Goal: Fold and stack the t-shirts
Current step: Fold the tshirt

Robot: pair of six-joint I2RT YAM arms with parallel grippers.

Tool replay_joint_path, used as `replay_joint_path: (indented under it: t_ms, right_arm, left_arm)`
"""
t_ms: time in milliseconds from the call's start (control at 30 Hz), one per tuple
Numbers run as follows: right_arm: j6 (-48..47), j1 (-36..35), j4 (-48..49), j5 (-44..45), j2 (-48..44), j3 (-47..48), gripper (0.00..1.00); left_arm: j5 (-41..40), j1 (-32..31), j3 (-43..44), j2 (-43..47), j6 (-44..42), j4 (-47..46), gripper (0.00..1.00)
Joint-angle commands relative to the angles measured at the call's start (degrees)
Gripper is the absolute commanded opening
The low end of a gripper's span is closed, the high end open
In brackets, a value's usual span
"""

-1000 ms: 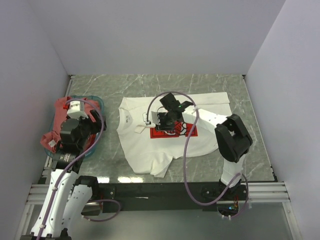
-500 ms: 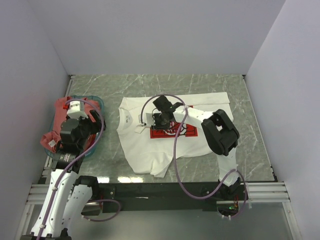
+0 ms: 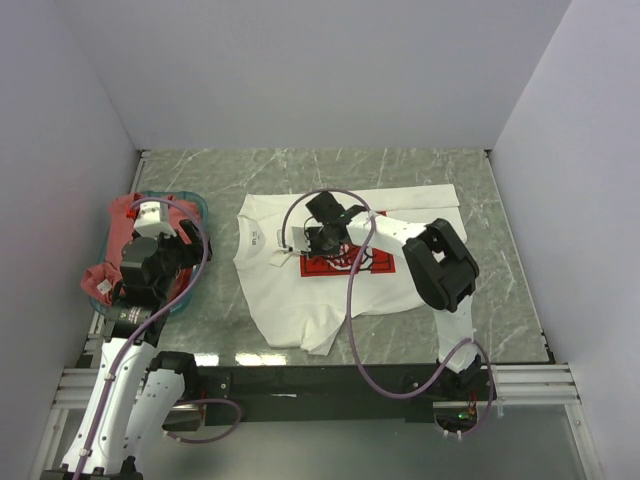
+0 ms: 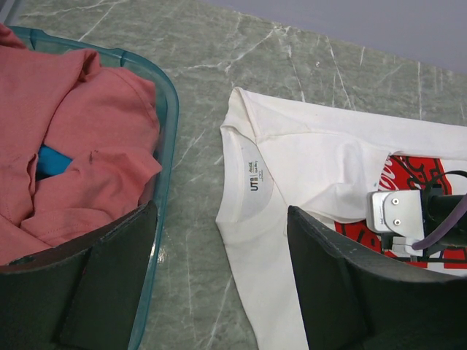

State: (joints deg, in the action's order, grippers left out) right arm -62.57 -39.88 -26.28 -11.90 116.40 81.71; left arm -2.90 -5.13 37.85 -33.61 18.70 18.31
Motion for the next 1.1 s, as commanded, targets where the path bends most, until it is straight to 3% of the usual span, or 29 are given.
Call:
replay_joint_path:
  t_ms: [0, 367, 767, 900, 933, 1067]
  right_arm:
    - [-0.63, -0.20, 1.15, -1.11, -4.95, -1.99, 0.00]
    - [-2.21, 0.85, 0.71, -1.73, -11.19, -7.97, 0.00]
    - [-2.91, 2.61, 3.69, 2.32, -8.47, -8.06, 0.06]
    - [-4.14, 2.88, 4.83, 3.81, -8.03, -8.76, 0.09]
    - [-4.23, 3.05, 4.84, 3.99, -7.94, -8.94, 0.09]
    - [-4.23, 3.75, 5.54, 3.90, -7.77, -9.29, 0.14]
  left_arm:
    - [0.17, -0.06, 1.27, -0.14, -0.86, -2.05, 0.77]
    - [0.61, -0.15, 1.18, -0.58, -0.86, -1.96, 0.77]
    - [0.87, -0.15, 1.18, -1.37, -0.86, -1.87, 0.77]
    - [5.86, -0.15, 0.39, -1.81, -1.03, -3.36, 0.77]
    - [11.97, -0.15, -0.22, -2.34, -1.29, -4.58, 0.77]
    - [21.69, -0.41, 0.65, -7.60, -2.00, -4.77, 0.71]
